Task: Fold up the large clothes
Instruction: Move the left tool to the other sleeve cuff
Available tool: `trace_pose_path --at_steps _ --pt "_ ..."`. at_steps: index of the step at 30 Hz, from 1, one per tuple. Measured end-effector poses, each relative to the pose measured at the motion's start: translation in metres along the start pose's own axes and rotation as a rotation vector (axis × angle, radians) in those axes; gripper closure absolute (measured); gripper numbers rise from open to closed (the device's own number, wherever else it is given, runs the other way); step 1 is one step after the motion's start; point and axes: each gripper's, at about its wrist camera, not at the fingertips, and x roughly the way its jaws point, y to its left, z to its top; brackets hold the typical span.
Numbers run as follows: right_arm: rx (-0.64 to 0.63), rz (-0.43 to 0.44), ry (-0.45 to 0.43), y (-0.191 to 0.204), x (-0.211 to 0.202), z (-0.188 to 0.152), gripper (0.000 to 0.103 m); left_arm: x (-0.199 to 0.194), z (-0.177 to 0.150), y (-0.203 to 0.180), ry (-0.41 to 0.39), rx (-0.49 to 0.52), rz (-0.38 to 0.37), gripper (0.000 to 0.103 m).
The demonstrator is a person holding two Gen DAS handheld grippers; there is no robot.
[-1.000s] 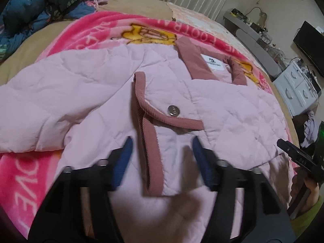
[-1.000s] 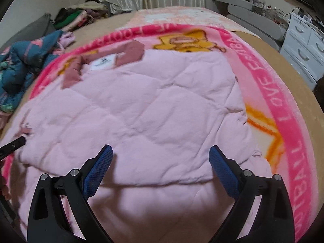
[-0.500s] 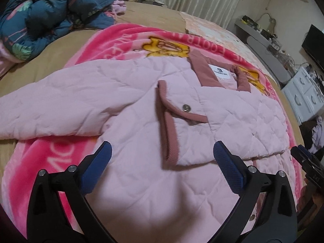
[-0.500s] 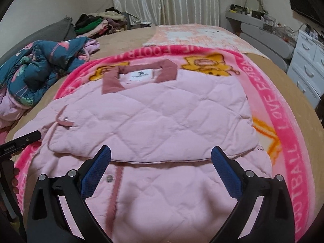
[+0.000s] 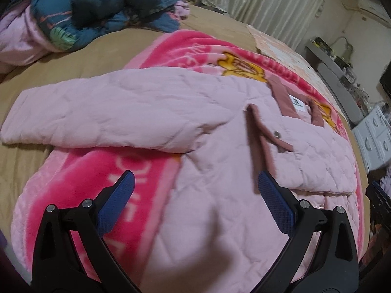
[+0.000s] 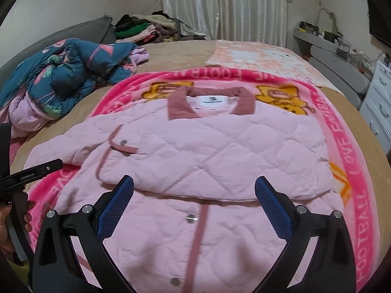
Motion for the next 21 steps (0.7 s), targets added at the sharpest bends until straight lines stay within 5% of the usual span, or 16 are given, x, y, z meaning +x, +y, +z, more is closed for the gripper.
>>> trace_pose_path --at_steps 21 --pt "-0.146 0.103 0.021 0.127 0.032 0.016 0.004 -0.01 -0.001 0.121 -0.011 -0.168 0.057 0.009"
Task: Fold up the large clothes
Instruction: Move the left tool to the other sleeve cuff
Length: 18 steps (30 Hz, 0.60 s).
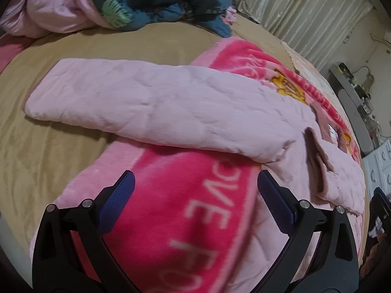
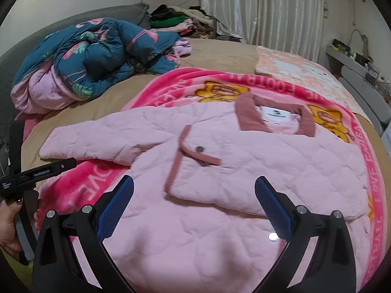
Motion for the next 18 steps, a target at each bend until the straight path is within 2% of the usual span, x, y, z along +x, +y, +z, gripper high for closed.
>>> trace_pose_path --at_steps 18 --pt "-0.11 0.059 0.057 0.073 0.047 0.01 0.004 0.008 0.025 0.083 -0.015 -0.155 0.031 0.009"
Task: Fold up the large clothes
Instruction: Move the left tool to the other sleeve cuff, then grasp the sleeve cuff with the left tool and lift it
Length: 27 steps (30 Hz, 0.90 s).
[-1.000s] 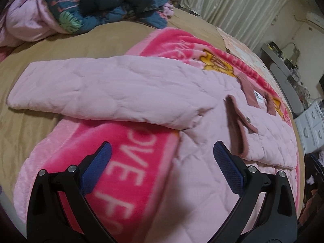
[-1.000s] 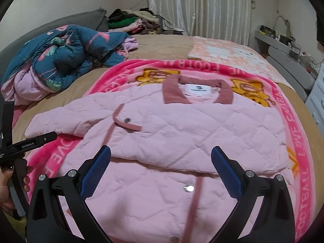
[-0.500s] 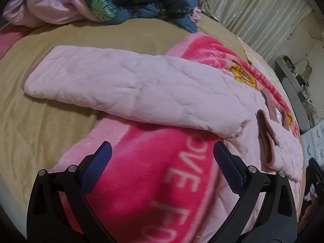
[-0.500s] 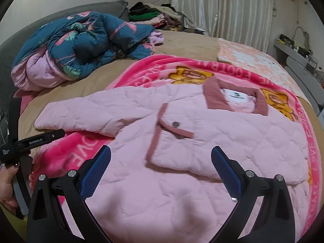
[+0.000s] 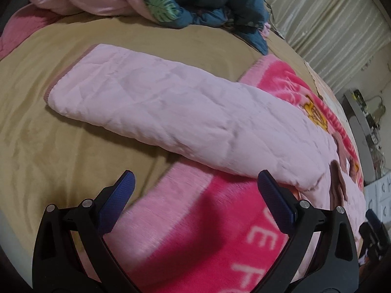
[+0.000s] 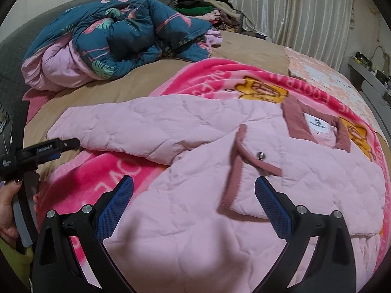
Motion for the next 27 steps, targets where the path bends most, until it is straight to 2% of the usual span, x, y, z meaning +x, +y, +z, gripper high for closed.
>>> trace_pose_path --at_steps 8,12,17,21,24,25,26,27 --pt "-0.031 0.004 0.009 0.015 0.013 0.004 0.004 0.014 0.022 0.047 0.006 -0.169 -0.026 0.009" --pt "-0.017 0.005 0.012 0.011 0.016 0.003 0.004 0.027 0.032 0.065 0.006 -0.261 -0.063 0.009" --pt "0.009 -0.008 0.018 0.0 0.017 -0.001 0.004 0.044 0.046 0.082 -0.015 -0.345 -0.057 0.009" --pt "0.045 -0.02 0.01 -0.015 0.011 -0.004 0.004 0.053 0.059 0.089 -0.039 -0.374 -0.043 0.009" --pt "0.068 -0.031 0.002 -0.026 0.007 -0.007 0.004 0.057 0.069 0.088 -0.041 -0.361 -0.027 0.011" --pt "0.076 -0.034 0.001 -0.03 0.007 -0.007 0.004 0.056 0.071 0.088 -0.048 -0.352 -0.019 0.024" --pt "0.084 -0.037 0.0 -0.033 0.006 -0.008 0.004 0.055 0.072 0.088 -0.061 -0.345 0.002 0.044" --pt "0.096 -0.038 -0.001 -0.037 0.005 -0.01 0.004 0.052 0.073 0.09 -0.076 -0.346 -0.002 0.053"
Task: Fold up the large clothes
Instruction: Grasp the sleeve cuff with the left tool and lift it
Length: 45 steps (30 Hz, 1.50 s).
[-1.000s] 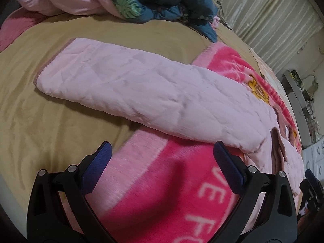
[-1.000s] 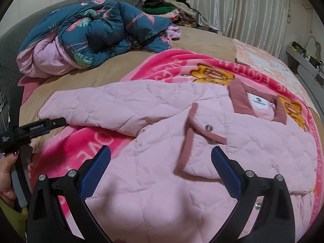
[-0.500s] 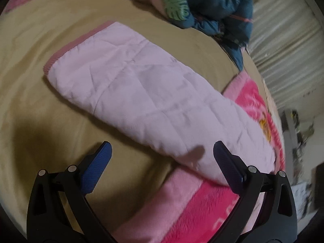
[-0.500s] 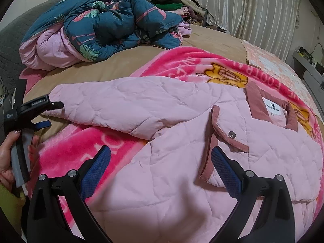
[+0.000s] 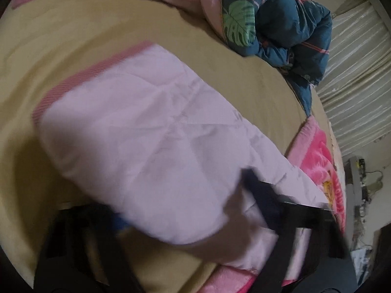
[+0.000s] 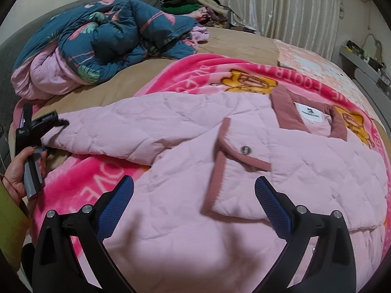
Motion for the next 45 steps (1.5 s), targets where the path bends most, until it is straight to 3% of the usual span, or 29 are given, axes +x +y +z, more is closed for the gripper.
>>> trace_pose_path --at_steps 2,4,7,14,21,34,45 --pt "0.016 0.001 -0.003 -0.005 -0.002 -0.002 0.004 -0.007 0.003 0.002 -0.017 -0.01 -0.019 0.073" --pt "0.027 0.002 -0.005 -0.011 -0.004 -0.004 0.004 -0.021 0.007 -0.001 -0.051 0.002 -0.059 0.083" --pt "0.033 -0.006 -0.008 -0.019 -0.008 -0.006 0.004 -0.041 0.01 -0.012 -0.087 0.032 -0.099 0.087" --pt "0.086 0.002 -0.05 -0.038 -0.03 -0.008 0.004 -0.108 0.009 -0.073 -0.204 0.169 -0.197 0.09" --pt "0.133 0.001 -0.105 -0.065 -0.061 -0.014 0.004 -0.155 -0.006 -0.136 -0.247 0.274 -0.272 0.09" --pt "0.282 -0.022 -0.199 -0.14 -0.117 -0.04 0.004 -0.203 -0.07 -0.248 -0.254 0.48 -0.382 0.09" --pt "0.386 -0.064 -0.249 -0.193 -0.16 -0.076 0.004 -0.208 -0.142 -0.323 -0.202 0.623 -0.471 0.09"
